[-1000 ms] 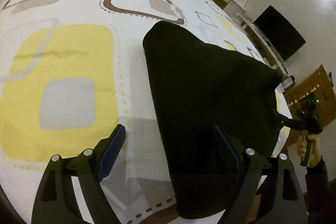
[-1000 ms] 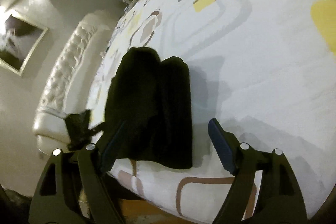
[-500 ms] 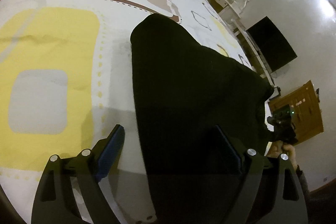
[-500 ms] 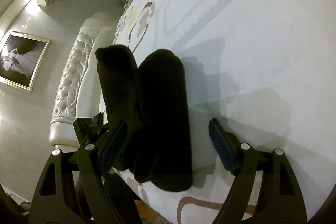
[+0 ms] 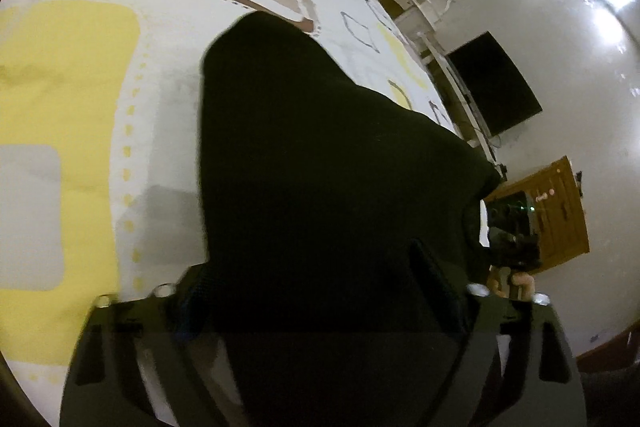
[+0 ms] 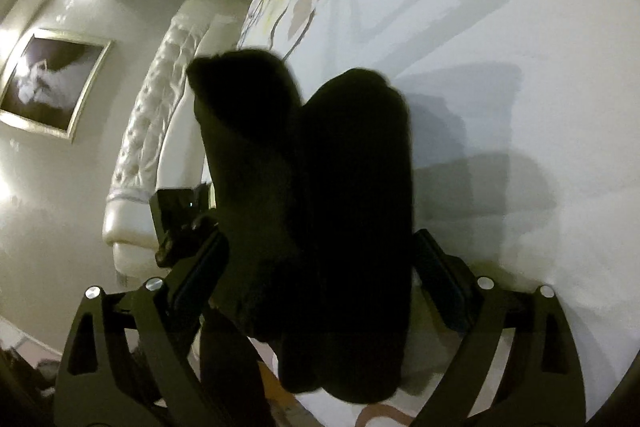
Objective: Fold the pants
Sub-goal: 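Lower the folded pants onto the bed and open both grippers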
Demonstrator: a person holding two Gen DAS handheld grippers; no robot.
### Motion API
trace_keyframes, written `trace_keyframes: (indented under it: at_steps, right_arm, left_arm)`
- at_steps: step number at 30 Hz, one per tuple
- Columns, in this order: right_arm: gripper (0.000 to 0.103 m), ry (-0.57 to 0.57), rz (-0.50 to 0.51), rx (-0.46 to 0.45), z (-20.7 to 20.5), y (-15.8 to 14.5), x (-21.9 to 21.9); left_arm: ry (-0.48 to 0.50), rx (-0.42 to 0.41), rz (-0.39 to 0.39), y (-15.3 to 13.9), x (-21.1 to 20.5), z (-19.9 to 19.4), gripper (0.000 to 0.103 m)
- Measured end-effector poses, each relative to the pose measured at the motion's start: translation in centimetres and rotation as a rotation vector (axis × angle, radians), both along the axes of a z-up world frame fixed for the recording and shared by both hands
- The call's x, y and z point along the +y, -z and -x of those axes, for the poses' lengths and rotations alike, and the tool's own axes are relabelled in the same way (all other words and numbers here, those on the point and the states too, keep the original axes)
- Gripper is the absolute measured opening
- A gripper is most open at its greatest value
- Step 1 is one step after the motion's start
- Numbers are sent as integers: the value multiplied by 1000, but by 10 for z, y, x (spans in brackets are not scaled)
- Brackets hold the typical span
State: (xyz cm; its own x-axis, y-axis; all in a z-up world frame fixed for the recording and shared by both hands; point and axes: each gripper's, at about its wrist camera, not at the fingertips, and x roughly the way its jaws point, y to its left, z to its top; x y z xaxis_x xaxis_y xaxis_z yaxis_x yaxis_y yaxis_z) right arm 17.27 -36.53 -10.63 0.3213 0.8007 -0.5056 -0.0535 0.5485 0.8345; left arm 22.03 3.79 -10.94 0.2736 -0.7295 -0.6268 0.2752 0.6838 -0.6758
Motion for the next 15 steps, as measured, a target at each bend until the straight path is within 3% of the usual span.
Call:
trace_keyframes:
  at_steps: [1,3,5,9,15]
  right_arm:
    - [87,-1,10,3,0,0,1]
    - [48,8,15,31,2,8,-1]
    - [34,24,-40,33,5,13,-6]
    - [28,33,-24,-18,8,2,1]
    - [28,5,-26,-72,-14,-12,27]
  left_arm:
    - [-8,10,-6,2,4,-1,57]
    - [-6,33,17,6,11,-2,43]
    - [-3,43,21,7,13,-2,36]
    - [-1,18,32,0,15,1,21]
    - [-42,-52,10,-21,34,0,19]
